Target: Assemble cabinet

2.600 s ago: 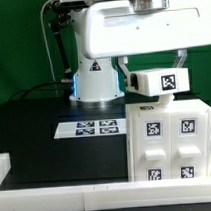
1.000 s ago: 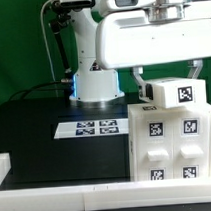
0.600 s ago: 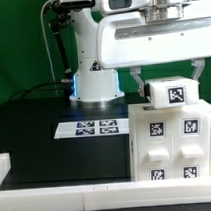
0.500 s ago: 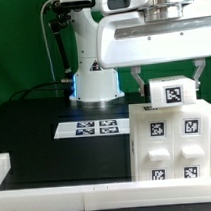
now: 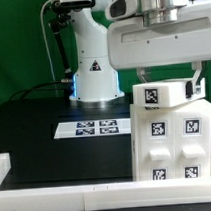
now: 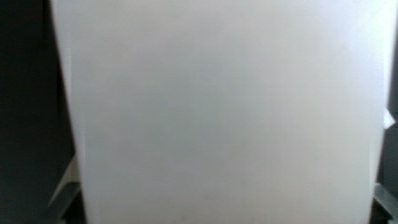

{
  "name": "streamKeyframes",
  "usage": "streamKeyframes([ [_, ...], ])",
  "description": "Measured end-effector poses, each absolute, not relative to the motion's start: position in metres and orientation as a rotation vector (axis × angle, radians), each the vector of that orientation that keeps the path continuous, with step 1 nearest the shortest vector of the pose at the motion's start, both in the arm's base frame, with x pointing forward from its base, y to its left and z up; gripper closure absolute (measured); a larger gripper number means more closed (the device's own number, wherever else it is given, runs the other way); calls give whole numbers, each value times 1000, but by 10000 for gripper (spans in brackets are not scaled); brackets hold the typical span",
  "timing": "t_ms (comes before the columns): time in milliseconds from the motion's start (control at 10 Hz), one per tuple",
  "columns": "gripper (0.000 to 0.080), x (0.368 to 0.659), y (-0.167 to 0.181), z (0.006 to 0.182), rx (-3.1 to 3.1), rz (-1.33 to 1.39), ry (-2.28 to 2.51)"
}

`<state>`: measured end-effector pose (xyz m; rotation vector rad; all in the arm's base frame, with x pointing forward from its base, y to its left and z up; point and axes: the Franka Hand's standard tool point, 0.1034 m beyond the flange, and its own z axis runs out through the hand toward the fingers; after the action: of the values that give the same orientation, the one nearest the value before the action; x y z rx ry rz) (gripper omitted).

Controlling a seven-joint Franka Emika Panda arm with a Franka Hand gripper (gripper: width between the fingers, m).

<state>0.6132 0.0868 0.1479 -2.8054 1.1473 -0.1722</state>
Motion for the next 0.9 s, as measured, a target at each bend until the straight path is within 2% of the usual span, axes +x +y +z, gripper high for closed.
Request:
streamKeyframes([
  [500,253,611,83,145,-2447,-76,1763],
  [800,253,611,85,146,-2345,-57,1880],
  [900,81,611,85,146,-2362,-58,1859],
])
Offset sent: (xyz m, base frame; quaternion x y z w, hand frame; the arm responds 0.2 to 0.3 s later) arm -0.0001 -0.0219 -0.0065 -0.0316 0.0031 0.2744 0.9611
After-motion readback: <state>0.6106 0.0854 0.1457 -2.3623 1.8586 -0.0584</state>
